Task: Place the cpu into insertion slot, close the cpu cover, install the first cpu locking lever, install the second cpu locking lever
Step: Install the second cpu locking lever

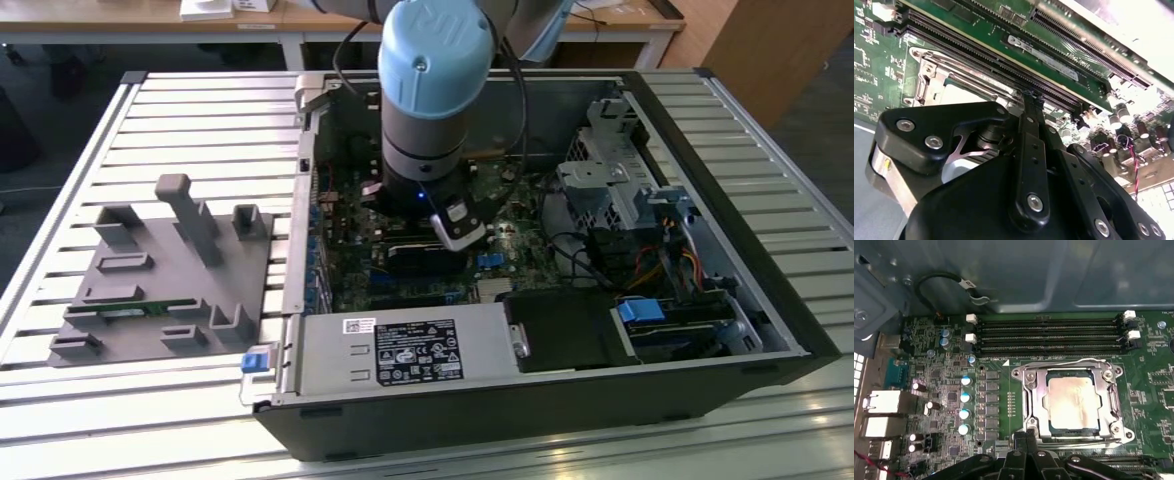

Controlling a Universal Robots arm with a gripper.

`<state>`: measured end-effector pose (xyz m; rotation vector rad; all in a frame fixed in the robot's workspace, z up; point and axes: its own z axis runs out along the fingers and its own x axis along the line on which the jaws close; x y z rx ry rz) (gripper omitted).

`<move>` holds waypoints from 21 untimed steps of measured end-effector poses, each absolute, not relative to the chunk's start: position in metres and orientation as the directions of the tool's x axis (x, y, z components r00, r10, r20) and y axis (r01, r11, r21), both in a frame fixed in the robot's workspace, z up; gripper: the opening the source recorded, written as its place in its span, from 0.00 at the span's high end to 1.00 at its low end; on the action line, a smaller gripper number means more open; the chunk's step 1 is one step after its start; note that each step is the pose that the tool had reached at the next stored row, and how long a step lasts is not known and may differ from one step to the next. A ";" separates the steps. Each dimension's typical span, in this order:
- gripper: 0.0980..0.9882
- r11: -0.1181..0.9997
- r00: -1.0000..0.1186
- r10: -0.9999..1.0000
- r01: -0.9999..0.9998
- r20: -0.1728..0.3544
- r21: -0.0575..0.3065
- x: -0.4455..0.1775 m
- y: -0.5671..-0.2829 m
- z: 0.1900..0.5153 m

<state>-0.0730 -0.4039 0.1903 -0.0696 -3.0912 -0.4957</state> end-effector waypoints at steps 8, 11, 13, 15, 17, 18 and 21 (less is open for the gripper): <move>0.99 0.940 -0.999 0.042 0.045 0.018 0.338 -0.076 -0.404 0.188; 0.99 0.940 -0.999 0.042 0.046 0.018 0.338 -0.076 -0.404 0.190; 0.99 0.940 -0.999 0.042 0.046 0.018 0.337 -0.076 -0.404 0.195; 0.99 0.940 -0.999 0.042 0.046 0.018 0.337 -0.076 -0.404 0.200; 0.99 0.940 -0.999 0.042 0.046 0.018 0.337 -0.076 -0.404 0.204; 0.99 0.940 -0.999 0.042 0.046 0.018 0.337 -0.076 -0.404 0.206; 0.99 0.940 -0.999 0.042 0.046 0.018 0.337 -0.076 -0.404 0.211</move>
